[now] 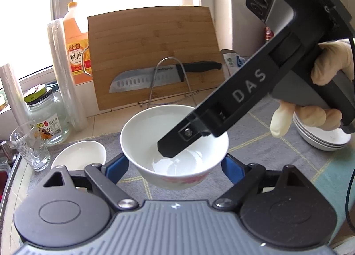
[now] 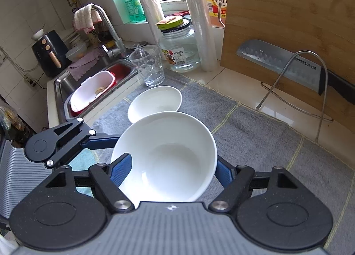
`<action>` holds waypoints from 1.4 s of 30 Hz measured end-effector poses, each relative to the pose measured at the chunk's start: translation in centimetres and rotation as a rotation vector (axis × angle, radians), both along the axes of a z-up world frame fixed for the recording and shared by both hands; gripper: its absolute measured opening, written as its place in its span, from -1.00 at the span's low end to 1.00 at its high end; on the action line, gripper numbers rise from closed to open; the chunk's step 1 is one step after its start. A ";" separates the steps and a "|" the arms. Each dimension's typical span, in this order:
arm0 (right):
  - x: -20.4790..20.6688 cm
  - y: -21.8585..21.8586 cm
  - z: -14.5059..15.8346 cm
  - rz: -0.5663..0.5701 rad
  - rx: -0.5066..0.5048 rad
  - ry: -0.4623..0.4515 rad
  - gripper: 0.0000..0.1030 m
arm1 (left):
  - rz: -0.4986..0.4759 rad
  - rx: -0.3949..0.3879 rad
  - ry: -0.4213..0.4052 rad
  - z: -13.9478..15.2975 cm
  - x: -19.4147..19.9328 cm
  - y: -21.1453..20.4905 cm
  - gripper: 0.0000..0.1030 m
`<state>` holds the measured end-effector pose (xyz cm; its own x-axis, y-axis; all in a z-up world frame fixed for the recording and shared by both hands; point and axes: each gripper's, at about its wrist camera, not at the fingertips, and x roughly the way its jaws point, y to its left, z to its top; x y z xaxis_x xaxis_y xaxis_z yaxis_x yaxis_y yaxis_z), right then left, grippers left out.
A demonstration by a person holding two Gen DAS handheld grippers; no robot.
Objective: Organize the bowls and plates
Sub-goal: 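Carry the held bowl with the right tool over the other bowl, then lower the held bowl into the other bowl and open the right tool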
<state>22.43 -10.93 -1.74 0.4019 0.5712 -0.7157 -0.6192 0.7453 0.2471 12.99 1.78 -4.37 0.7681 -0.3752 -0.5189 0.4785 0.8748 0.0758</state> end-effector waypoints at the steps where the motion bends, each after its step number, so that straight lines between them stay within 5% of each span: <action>1: -0.5 -0.1 0.1 -0.002 -0.004 -0.004 0.62 | -0.003 -0.003 -0.002 0.1 -0.4 0.0 0.75; 23: -7.6 -4.6 -0.7 -0.097 -0.013 0.036 0.62 | -0.119 -0.018 0.060 0.4 -6.3 -3.2 0.75; 42: -8.9 -5.7 -3.8 -0.133 -0.032 0.129 0.62 | -0.182 0.011 0.175 -1.8 -6.6 -3.9 0.74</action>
<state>13.51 -16.60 -5.54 0.3763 0.4953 -0.7830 -0.4790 0.8274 0.2931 6.41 -2.17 -6.22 0.5868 -0.4924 -0.6428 0.6345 0.7728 -0.0127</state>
